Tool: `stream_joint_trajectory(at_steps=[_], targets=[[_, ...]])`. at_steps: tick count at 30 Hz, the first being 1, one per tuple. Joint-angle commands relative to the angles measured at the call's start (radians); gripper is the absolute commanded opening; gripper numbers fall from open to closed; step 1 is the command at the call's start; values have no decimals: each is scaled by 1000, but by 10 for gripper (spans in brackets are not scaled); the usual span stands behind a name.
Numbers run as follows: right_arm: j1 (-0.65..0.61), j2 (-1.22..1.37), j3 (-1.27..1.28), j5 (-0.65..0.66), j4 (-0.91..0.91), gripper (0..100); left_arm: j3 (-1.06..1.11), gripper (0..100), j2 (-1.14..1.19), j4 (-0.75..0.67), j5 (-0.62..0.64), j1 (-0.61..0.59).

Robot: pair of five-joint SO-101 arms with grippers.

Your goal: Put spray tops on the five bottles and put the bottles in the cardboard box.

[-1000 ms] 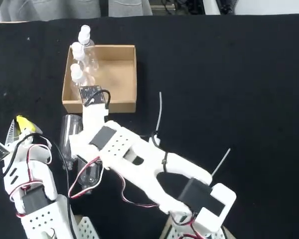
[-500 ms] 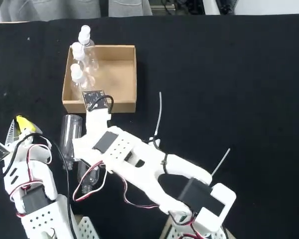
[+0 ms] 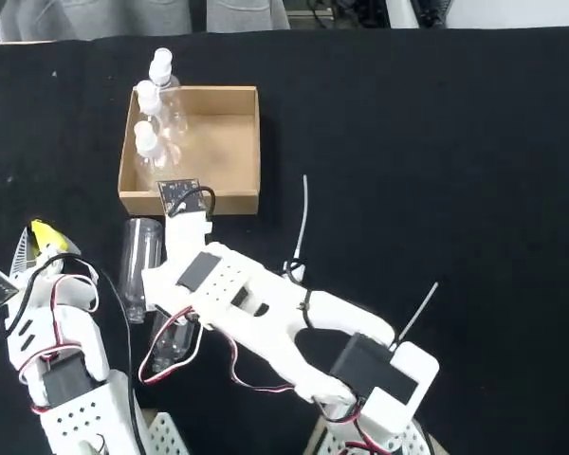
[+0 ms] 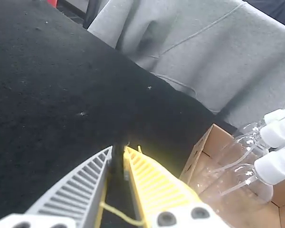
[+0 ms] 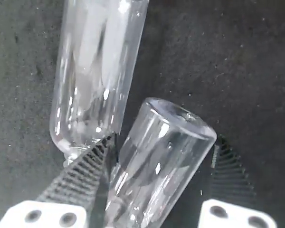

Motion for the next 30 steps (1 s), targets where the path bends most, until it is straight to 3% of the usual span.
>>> stream_joint_trajectory(at_steps=[1,7,17,30], targets=[[-9,-7,-12,-9,-17,209,22,33,-11,-25,-11,-10],[54,-15,-13,-5,-17,83,22,33,-11,-25,-11,-10],[80,-28,-35,-2,60,80,22,33,-11,-25,-11,-10],[189,-268,-41,0,242,78,22,33,-11,-25,-11,-8]])
